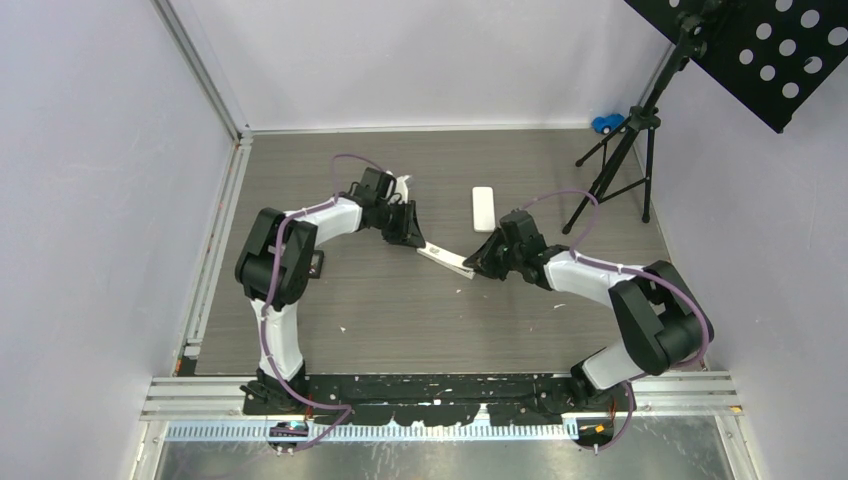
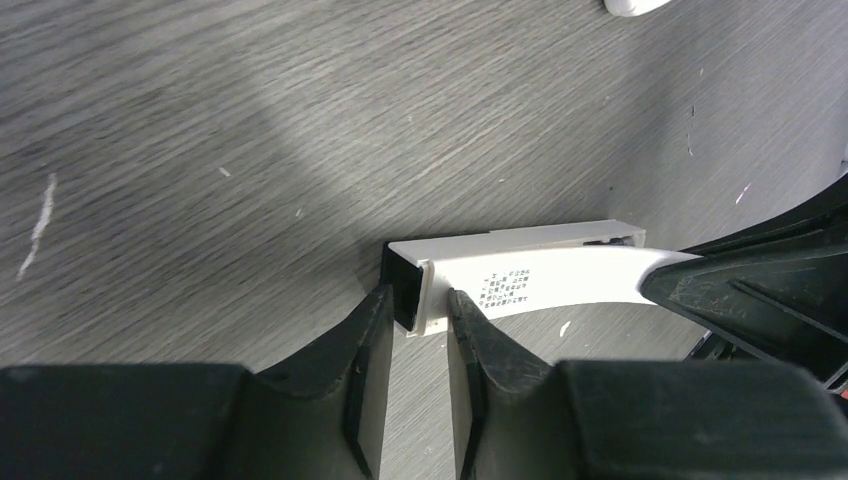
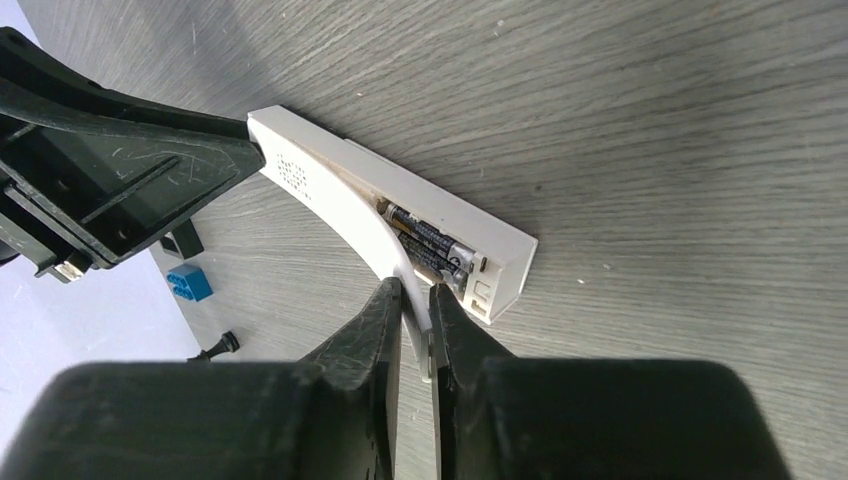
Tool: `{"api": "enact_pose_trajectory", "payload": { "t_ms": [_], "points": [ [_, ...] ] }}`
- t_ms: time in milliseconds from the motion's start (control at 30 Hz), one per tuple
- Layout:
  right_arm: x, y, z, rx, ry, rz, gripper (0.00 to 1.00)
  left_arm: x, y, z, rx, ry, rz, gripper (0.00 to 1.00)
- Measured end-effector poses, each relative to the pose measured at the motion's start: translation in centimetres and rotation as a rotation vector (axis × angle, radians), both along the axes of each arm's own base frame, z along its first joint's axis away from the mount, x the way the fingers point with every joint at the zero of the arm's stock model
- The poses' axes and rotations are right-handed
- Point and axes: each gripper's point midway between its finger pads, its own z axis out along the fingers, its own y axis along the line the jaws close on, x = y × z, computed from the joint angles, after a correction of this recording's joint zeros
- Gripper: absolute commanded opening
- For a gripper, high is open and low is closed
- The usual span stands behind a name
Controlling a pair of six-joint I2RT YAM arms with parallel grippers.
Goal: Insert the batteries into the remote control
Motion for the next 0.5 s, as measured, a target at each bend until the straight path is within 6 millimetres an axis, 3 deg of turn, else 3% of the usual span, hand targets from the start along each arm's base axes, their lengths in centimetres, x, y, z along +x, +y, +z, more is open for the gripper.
{"api": "enact_pose_trajectory", "payload": {
  "t_ms": [233, 500],
  "points": [
    [-1.2, -1.2, 0.6, -0.041, 0.010, -0.013, 0.35, -0.4, -1.0, 0.2, 0.001, 0.018, -0.030, 0.22],
    [-3.8, -3.9, -0.1, -0.146, 0.089, -0.024, 0.48, -0.3, -0.8, 0.1, 0.009, 0.021, -0.026, 0.22]
  ]
}}
